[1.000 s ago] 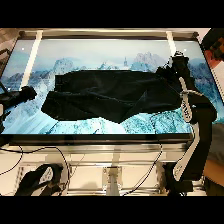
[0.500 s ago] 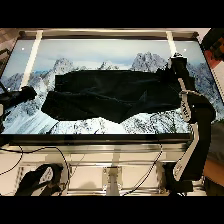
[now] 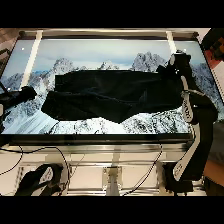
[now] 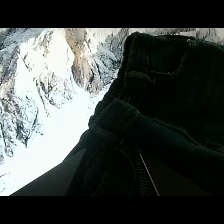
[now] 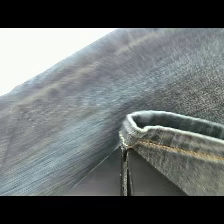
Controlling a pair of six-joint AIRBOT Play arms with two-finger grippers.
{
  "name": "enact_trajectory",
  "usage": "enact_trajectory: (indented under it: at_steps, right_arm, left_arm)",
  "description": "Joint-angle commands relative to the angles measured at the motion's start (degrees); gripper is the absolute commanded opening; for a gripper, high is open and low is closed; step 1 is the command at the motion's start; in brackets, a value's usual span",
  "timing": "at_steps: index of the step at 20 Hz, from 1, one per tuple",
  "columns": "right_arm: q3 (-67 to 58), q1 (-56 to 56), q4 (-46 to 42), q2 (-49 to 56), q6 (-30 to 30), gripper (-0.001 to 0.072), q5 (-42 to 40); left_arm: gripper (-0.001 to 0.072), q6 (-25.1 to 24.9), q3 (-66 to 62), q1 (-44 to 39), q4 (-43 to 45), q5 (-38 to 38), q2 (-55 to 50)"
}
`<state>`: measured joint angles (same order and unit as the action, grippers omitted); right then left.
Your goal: Fold the clothes and pants, and hang the long-sleeved shirts on hangers.
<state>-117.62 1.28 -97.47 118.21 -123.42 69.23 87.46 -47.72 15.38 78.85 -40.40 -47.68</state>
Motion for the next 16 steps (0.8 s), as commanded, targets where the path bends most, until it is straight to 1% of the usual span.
enact_trajectory:
  at_steps: [1, 7, 9, 10, 11, 12, 14, 15, 16]
  right_arm:
    - [-0.57, 0.17, 1.05, -5.42, 1.62, 0.0011, 0.87]
    - [-0.42, 0.55, -0.2, -15.37, 4.59, 0.0011, 8.37]
    - [-0.42, 1.22, 0.42, -18.64, 4.7, 0.001, 7.91]
    - [-0.42, 1.55, 1.92, -20.68, 5.62, 0.0011, 6.36]
    - [-0.42, 1.88, 3.5, -22.62, 6.49, 0.0011, 4.66]
    - [-0.42, 2.29, 4.24, -24.68, 7.39, 0.001, 3.15]
    - [-0.39, 3.61, 3.89, -27.41, 7.65, 0.001, 4.15]
    - [-0.39, 4.74, 4.2, -27.87, 7.98, 0.001, 6.16]
    - [-0.22, 5.84, 4.63, -28.24, 9.68, 0.0011, 8.52]
  left_arm:
    - [0.0334, 0.02, -0.04, -0.02, -0.04, 0.02, 0.0]
    - [0.0334, 0.0, -0.04, -0.02, -7.21, -0.02, 0.0]
    - [0.0332, 0.0, -0.04, -0.02, -7.61, -0.48, 0.17]
    - [0.026, 0.0, -0.04, -0.02, -7.96, -1.29, 0.39]
    - [0.0105, -0.02, -0.04, -0.02, -8.28, -2.45, 0.68]
    - [0.0025, -0.33, -0.04, -0.02, -8.41, -3.37, 1.09]
    - [0.0024, -3.52, -0.04, -0.02, -8.41, -4.79, 2.51]
    - [0.0024, -5.03, -0.04, -0.02, -8.35, -5.2, 3.69]
    - [0.0024, -5.64, -0.04, 0.09, -8.31, -5.97, 5.35]
